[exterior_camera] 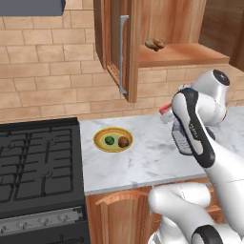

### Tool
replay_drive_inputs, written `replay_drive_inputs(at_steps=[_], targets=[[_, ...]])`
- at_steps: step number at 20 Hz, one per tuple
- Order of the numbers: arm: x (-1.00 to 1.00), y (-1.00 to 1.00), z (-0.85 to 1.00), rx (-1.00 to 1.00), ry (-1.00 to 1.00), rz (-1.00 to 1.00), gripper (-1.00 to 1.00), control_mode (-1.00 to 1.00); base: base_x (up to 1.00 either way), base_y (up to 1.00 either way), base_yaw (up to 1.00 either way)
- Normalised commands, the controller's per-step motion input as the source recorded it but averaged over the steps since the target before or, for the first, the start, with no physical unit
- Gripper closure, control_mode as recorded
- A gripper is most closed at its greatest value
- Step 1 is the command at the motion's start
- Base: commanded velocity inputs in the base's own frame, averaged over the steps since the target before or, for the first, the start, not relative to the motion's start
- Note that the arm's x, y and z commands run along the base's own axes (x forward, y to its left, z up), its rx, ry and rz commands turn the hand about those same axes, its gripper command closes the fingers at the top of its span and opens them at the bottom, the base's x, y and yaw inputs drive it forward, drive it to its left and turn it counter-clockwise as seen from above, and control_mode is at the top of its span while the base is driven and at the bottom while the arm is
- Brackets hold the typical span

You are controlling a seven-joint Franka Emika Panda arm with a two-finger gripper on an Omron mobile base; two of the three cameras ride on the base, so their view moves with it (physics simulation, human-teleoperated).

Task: Pick the avocado and bread from the counter and place them on the plate. Then pick the jam from the cabinet and place it next to the plate. Lastly close the cabinet door.

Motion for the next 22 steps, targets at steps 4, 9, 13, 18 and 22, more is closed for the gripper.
replay_drive_inputs(at_steps=[4,9,13,18,22], targets=[[0.07,-0.01,-0.31,0.01,0.04,0.0,1.0,-1.0,0.0,0.0,0.0],[0.27,-0.06,-0.5,0.03,0.07,0.04,1.0,-1.0,0.0,0.0,0.0],[0.3,0.0,-0.53,0.01,0.09,0.03,1.0,-1.0,0.0,0.0,0.0],[0.03,0.0,-0.51,0.04,0.02,0.03,1.0,-1.0,0.0,0.0,0.0],[0.0,0.05,-0.36,0.09,0.0,0.03,1.0,-1.0,0.0,0.0,0.0]])
